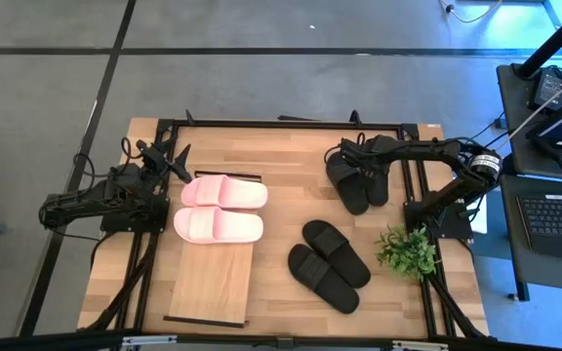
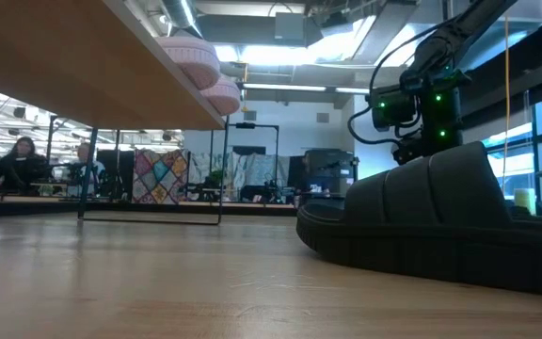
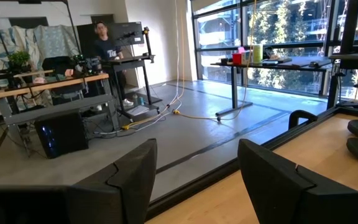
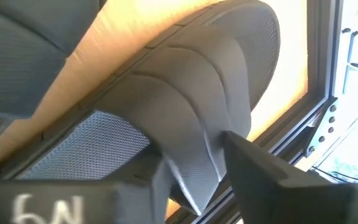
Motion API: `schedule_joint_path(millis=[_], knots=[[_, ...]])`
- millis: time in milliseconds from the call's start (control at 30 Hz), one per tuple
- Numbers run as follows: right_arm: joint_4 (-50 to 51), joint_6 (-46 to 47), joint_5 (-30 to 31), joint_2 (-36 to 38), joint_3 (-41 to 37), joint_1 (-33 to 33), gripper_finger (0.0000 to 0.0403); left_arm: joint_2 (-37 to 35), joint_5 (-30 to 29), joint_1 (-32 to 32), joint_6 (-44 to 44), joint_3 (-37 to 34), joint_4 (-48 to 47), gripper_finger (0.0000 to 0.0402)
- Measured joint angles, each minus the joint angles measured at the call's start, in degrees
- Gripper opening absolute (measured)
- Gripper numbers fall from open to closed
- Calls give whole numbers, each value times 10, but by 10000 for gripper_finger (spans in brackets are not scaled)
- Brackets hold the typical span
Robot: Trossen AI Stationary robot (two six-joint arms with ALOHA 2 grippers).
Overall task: Pick and place slides into the shelf
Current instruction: Put the black slipper under the shelf
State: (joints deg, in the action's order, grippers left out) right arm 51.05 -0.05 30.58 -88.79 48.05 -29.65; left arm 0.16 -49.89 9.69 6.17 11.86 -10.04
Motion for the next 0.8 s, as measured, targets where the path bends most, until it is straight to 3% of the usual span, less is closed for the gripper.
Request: schedule_joint_path(millis=[233,567,800], knots=[[9,-1,7,1,1,0,20,0,0,0,0,0,0,217],[164,89,56,42,42,26,15,0,0,0,0,0,0,217],[197,118,62,90,109,120,15,0,0,0,0,0,0,217]])
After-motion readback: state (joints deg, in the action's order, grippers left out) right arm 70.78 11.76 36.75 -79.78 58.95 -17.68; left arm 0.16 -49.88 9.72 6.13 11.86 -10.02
